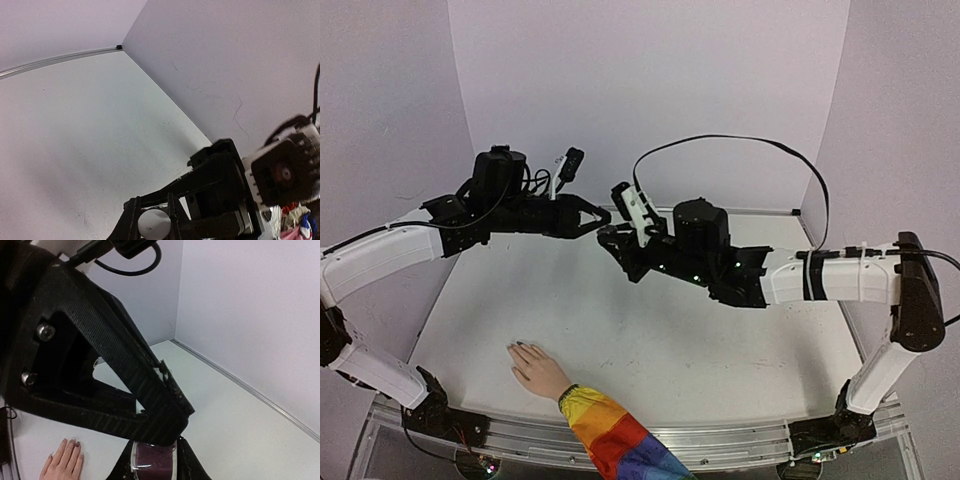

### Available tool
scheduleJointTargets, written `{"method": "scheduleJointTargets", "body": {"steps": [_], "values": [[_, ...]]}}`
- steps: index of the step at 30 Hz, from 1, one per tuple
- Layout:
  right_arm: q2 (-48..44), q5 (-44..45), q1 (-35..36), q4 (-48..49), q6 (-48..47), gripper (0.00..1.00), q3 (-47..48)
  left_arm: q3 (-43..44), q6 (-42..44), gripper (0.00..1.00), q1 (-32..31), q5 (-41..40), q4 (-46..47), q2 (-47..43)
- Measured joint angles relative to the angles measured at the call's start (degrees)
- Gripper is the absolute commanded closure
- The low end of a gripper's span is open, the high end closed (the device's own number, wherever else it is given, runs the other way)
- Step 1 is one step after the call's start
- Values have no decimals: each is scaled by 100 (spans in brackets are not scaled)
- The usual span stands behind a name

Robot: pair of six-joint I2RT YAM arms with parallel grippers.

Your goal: Paint the nails

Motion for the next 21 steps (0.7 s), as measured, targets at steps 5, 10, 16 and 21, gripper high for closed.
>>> {"method": "scheduleJointTargets", "body": {"steps": [5, 10, 16, 21], "values": [[-369, -2833, -767, -227, 455, 100, -216, 11, 562, 94, 140, 1394, 258, 166], [-376, -5840, -1263, -164, 1204, 100, -181, 101, 1104, 94, 157, 3143, 442, 332], [-358, -7276, -1154, 304, 1569, 100, -22, 400, 1644, 85, -76, 4559, 505, 345], [-479, -6736, -1292, 446, 1554, 100, -225, 476, 1727, 30, 52, 4256, 522, 448]]}}
